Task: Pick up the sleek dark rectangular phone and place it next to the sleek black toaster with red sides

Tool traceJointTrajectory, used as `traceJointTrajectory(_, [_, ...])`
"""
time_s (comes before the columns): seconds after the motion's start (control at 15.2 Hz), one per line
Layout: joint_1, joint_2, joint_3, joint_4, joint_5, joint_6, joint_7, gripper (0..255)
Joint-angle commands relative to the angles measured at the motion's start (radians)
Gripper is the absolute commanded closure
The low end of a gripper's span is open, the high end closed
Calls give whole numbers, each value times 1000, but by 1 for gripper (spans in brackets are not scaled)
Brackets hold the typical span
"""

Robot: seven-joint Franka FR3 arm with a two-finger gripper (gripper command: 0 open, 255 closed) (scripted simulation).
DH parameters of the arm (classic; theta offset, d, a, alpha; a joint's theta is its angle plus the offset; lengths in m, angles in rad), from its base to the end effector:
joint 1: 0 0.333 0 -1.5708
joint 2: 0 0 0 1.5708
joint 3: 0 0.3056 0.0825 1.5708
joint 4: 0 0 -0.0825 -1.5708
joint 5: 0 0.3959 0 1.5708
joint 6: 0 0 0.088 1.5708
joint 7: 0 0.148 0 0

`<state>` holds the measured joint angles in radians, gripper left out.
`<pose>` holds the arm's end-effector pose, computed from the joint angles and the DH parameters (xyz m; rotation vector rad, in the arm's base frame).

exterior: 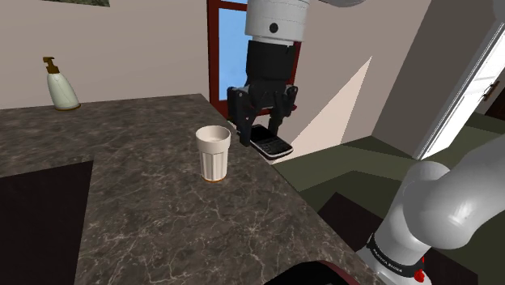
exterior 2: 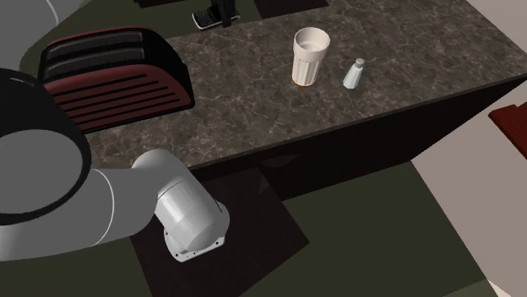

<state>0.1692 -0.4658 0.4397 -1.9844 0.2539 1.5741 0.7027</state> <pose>0.3197 0.3054 0.5794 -3.0754 0.2045 0.0361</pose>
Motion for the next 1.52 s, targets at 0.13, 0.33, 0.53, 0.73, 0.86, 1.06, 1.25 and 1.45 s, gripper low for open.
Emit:
traceJointTrajectory(0.13, [20,37,87,42,16,16,108,255])
traceJointTrajectory(0.33, [29,89,159,96,12,26,193,255])
traceJointTrajectory(0.53, [35,154,236,160,-7,38,285,255])
traceJointTrajectory(0.73, [41,238,322,235,-47,48,386,255])
traceJointTrajectory(0.86, [48,308,383,292,-91,52,462,255])
traceJointTrajectory(1.06, [78,440,474,392,-192,51,591,255])
traceJointTrajectory(1.25, [160,604,538,512,-333,29,732,255])
traceJointTrajectory(1.45, [306,768,545,662,-477,-21,852,255])
